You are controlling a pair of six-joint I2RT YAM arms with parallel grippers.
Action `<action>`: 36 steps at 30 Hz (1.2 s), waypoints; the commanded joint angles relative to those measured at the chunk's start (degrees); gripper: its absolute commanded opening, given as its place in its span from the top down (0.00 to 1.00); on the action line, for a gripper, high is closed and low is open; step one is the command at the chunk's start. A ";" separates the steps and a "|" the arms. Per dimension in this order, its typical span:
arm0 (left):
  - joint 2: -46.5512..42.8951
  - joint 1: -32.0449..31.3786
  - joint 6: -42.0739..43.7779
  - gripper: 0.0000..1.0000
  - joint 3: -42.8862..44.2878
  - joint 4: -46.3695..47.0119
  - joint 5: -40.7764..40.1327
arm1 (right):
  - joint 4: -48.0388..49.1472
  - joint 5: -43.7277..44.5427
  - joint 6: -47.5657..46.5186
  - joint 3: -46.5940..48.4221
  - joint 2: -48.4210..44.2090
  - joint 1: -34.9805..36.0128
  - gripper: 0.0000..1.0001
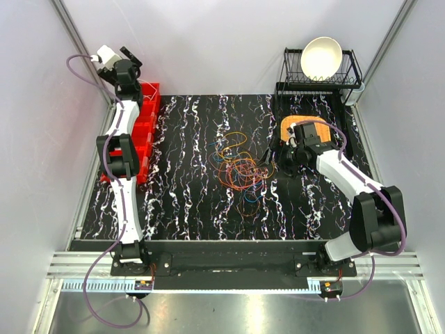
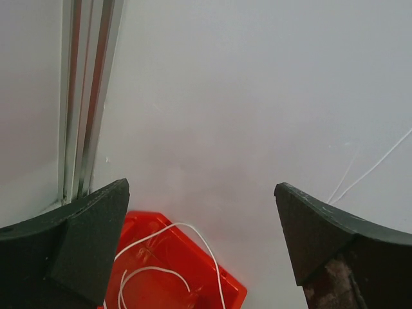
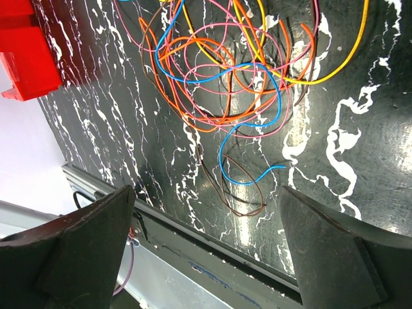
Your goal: Untangle the cables
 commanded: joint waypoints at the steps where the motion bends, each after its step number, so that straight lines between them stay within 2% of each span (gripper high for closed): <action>1: -6.02 -0.99 -2.38 0.01 -0.67 0.01 1.37 | -0.10 0.29 0.61 1.65 -2.72 0.90 0.02; 8: -14.01 -3.80 -6.23 0.01 -6.91 -6.31 6.55 | -0.72 0.90 1.57 0.68 -6.32 1.52 0.02; 10: -17.35 -5.03 -6.68 0.01 -9.02 -10.96 9.10 | -1.85 1.69 1.40 1.12 -7.55 1.96 0.02; 17: -27.71 -7.58 -8.97 0.02 -13.50 -33.88 21.23 | -10.03 15.74 4.03 2.00 -13.53 2.49 0.02; 20: -33.42 -9.51 -8.88 0.13 -19.12 -40.13 25.01 | -11.79 15.85 5.35 1.56 -16.08 2.57 0.02; 24: -39.50 -14.77 -6.69 0.14 -28.42 -46.56 30.02 | -15.73 16.37 6.14 3.04 -18.28 2.92 0.00; 26: -42.39 -17.24 -6.68 0.14 -31.86 -50.68 27.32 | -18.73 16.90 6.14 3.58 -19.24 3.10 0.00; 27: -43.54 -19.43 -7.12 0.15 -36.66 -50.71 27.22 | -19.35 17.16 6.32 3.84 -19.86 3.19 0.00; 29: -46.52 -21.99 -8.70 0.26 -43.79 -49.84 27.21 | -20.58 17.51 6.76 3.67 -22.14 3.45 0.00; 33: -48.38 -29.36 -10.02 0.35 -50.67 -49.74 26.16 | -20.93 16.99 6.94 1.13 -25.40 3.45 0.00; 36: -49.44 -32.88 -11.78 0.37 -55.33 -49.65 24.15 | -19.97 16.29 6.76 -1.07 -25.84 3.63 0.00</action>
